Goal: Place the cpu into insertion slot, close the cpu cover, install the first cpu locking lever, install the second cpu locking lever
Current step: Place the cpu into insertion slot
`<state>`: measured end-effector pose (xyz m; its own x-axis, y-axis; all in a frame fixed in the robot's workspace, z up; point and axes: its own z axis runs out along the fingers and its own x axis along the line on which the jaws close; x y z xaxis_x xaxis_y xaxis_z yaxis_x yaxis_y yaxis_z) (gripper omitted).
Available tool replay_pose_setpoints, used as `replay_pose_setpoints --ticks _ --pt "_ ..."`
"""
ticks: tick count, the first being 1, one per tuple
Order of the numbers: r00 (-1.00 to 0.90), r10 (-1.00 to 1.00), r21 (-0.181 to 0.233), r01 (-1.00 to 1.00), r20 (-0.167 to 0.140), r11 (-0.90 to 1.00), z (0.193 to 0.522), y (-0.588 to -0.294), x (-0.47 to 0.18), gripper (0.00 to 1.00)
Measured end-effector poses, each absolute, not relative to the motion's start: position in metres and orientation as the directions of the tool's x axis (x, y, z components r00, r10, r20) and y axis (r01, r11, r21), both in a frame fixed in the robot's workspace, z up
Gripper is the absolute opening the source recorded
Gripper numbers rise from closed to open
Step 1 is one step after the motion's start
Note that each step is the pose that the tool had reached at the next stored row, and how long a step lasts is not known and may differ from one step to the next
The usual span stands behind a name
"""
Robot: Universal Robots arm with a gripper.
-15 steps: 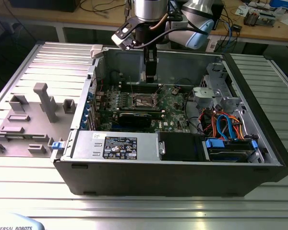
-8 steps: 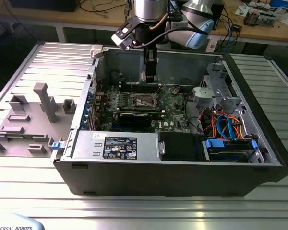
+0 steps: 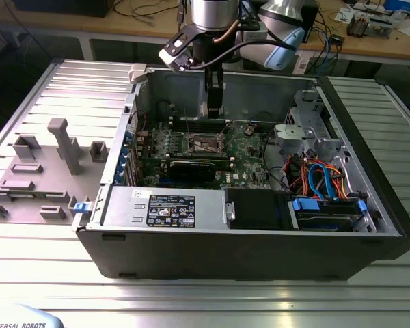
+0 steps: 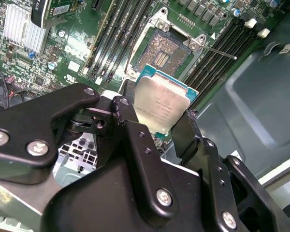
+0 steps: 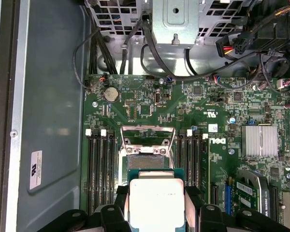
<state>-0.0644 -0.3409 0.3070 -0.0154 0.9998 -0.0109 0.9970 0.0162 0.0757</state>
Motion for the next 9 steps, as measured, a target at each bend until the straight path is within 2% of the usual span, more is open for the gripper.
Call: replay_pose_setpoints --ticks 9 --pt "-0.015 1.0 0.076 0.997 -0.011 0.016 0.296 -0.341 -0.065 0.54"
